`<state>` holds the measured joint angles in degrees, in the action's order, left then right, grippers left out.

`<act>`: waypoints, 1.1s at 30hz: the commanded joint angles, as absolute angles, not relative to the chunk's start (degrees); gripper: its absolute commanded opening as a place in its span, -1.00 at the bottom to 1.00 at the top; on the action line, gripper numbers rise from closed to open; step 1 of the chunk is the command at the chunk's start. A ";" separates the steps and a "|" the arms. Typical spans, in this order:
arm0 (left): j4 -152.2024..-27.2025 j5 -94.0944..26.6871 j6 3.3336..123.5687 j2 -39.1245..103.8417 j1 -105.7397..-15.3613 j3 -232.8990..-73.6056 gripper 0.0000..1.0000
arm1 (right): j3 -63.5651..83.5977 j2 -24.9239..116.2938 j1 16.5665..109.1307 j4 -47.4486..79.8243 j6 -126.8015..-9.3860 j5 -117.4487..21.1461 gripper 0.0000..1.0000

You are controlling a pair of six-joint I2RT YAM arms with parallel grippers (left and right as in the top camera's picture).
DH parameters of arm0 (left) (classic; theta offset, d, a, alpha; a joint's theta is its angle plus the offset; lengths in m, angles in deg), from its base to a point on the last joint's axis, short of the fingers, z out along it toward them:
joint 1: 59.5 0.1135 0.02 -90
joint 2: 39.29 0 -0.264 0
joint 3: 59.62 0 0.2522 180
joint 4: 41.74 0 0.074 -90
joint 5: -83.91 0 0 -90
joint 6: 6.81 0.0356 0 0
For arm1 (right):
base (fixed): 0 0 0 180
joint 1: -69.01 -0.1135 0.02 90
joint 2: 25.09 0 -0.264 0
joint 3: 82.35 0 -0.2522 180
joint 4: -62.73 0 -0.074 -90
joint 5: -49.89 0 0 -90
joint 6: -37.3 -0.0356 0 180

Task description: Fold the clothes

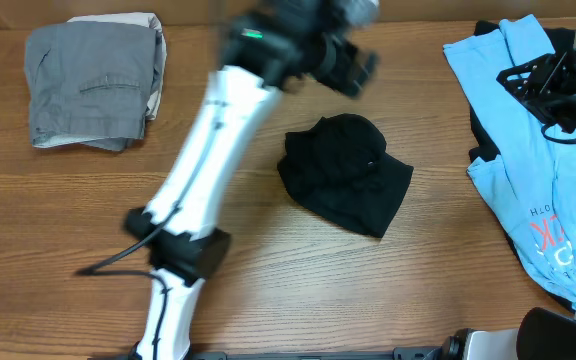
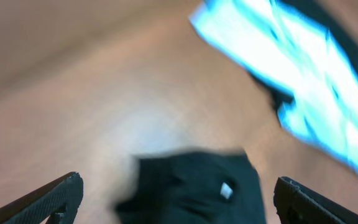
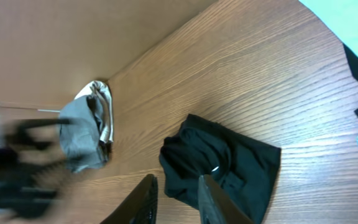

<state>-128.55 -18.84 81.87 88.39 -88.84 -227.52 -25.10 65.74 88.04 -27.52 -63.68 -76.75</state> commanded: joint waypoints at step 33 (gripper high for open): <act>-133.56 -16.20 79.99 85.07 -66.64 -230.91 1.00 | -24.03 94.44 49.18 -19.28 -52.18 -53.30 -0.45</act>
<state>-133.14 -16.55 79.07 83.65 -66.99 -230.67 -25.07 94.46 49.77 -19.56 -52.60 -51.99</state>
